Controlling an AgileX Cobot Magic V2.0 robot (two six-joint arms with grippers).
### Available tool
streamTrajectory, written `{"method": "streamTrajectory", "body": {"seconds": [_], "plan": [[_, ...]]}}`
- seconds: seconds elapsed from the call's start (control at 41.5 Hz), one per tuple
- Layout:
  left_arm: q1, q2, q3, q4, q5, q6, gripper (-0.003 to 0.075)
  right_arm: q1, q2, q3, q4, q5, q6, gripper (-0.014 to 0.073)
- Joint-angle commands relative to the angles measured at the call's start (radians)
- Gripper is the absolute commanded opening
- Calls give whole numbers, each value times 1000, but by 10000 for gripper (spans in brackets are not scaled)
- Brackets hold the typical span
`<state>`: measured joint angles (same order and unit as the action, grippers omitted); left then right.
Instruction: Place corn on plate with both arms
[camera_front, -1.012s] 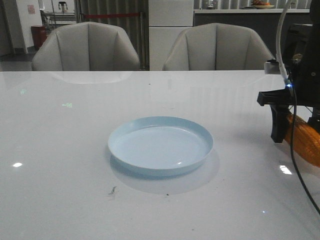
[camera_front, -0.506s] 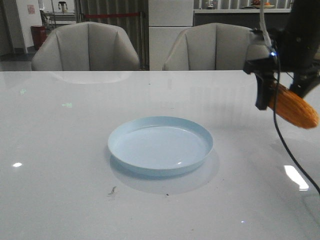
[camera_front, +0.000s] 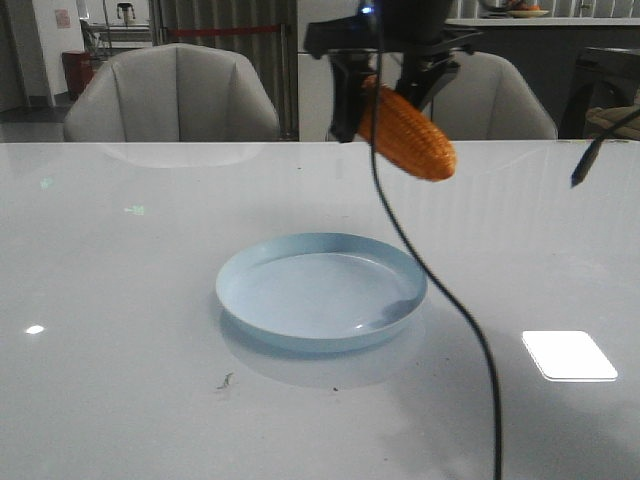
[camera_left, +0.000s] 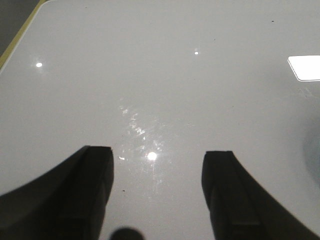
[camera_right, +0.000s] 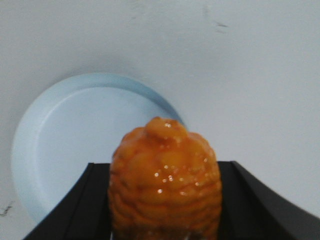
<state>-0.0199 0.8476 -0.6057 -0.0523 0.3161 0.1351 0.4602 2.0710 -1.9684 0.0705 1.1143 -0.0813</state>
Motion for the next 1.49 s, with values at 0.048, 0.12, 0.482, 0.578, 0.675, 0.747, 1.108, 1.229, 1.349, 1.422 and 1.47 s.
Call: {"method": "streamTrajectory", "body": {"seconds": [0.048, 0.12, 0.482, 0.578, 0.675, 0.747, 1.108, 1.229, 1.349, 1.422, 1.47], "plan": [[2, -11, -27, -9, -80, -3, 454, 64, -1, -34, 2, -26, -11, 353], [2, -11, -27, -9, -78, -3, 454, 87, 34, -34, 4, -26, -11, 353], [2, -11, -27, -4, -21, -3, 454, 107, 115, -34, 15, -52, -11, 512], [2, -11, -27, -4, -19, -3, 454, 107, 116, -34, 15, -65, -10, 598], [2, -11, -27, -4, -19, -3, 454, 107, 116, -34, 15, -71, -9, 625], [2, -11, -27, -4, -19, -3, 454, 107, 116, -34, 15, -71, 0, 625], [2, -11, -27, -4, -19, -3, 454, 91, 10, -114, 15, -6, 3, 625], [2, -11, -27, -4, -19, -3, 454, 68, -86, -126, 15, -14, 3, 625], [2, -11, -27, -4, -19, -3, 454, 36, -190, -126, 15, -3, 3, 625], [2, -11, -27, -4, -19, -3, 454, 5, -257, -126, 14, 12, 3, 625], [2, -11, -27, -4, -19, -3, 454, -17, -293, -126, 13, 27, 3, 625]]}}
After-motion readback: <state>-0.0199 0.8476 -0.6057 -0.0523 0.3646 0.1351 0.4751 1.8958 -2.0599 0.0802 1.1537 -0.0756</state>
